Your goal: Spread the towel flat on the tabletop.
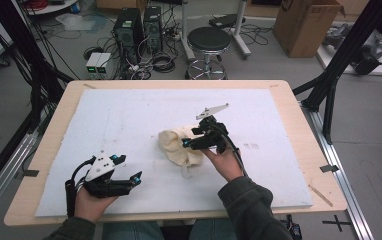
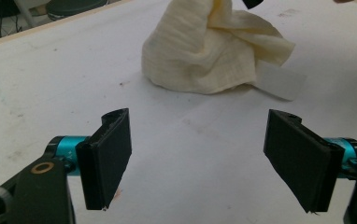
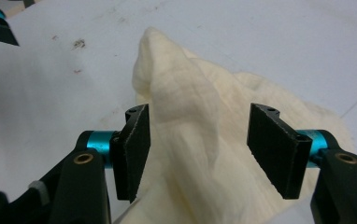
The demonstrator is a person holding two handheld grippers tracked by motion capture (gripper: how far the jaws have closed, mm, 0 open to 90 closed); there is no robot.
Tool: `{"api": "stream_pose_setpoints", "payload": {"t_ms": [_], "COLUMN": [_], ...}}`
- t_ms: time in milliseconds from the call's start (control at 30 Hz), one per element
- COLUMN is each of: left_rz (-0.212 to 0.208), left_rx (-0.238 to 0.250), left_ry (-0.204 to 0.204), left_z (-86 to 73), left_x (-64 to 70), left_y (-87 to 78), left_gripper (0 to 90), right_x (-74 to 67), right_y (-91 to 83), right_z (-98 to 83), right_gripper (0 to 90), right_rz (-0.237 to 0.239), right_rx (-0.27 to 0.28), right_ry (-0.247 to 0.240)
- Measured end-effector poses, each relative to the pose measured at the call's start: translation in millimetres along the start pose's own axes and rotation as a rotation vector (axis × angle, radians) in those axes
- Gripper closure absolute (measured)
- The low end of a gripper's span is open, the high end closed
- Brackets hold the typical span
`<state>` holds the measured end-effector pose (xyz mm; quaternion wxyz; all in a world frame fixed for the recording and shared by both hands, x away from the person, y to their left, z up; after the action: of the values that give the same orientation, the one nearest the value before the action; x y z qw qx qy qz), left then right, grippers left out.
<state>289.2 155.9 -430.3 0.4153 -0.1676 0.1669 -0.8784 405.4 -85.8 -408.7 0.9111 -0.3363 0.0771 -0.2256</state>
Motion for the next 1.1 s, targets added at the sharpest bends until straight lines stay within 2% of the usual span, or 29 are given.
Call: {"api": "stream_pose_setpoints", "payload": {"t_ms": [67,167,267,400,433,567,700,900,1033,1100], "left_rz": [-0.001,-0.054,-0.078,-0.116,-0.123,-0.147,-0.161,-0.192,-0.16,-0.141], "left_rx": [-0.001,-0.034,-0.053,-0.061,-0.065,-0.086,-0.126,-0.177,-0.222,-0.228], "left_ry": [0.014,0.026,0.038,0.037,0.033,0.024,-0.005,-0.027,-0.035,-0.046], "left_z": [2.4,4.9,7.7,9.8,9.8,10.3,10.0,9.3,5.2,4.7], "left_x": [6.4,16.7,25.3,35.4,37.3,43.3,47.1,51.8,50.9,48.8], "left_y": [4.2,12.4,22.3,38.0,42.4,62.5,86.0,112.8,126.1,130.1], "left_gripper": [24.1,32.6,34.6,49.4,49.4,56.8,57.3,57.9,61.9,65.9], "right_x": [-1.2,-5.4,-9.4,-19.8,-19.8,-25.9,-29.2,-31.2,-31.4,-31.5], "right_y": [-9.6,-22.2,-29.0,-34.2,-34.2,-30.0,-19.1,-8.9,-1.3,5.1], "right_z": [-1.9,-7.9,-17.1,-31.4,-31.4,-40.2,-47.8,-50.9,-52.0,-54.0], "right_gripper": [40.3,46.0,50.7,59.9,59.9,59.0,56.4,56.2,52.9,57.3], "right_rz": [-0.011,0.003,0.016,0.048,0.048,0.073,0.084,0.095,0.094,0.095], "right_rx": [0.014,0.041,0.043,0.051,0.051,0.038,0.016,-0.003,-0.025,-0.046], "right_ry": [-0.019,-0.02,-0.035,-0.063,-0.063,-0.065,-0.061,-0.061,-0.07,-0.067]}}
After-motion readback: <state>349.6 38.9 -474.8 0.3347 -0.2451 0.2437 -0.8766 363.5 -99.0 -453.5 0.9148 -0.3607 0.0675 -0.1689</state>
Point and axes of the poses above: each handheld gripper's, and its own axes: y roughly forward along the jaws, z roughly out of its top, x roughly to its right, the point moved 6 cm from there along y, roughly forward along the jaws, and after that the axes turned 12 degrees about -y, right-handed, at the moved point
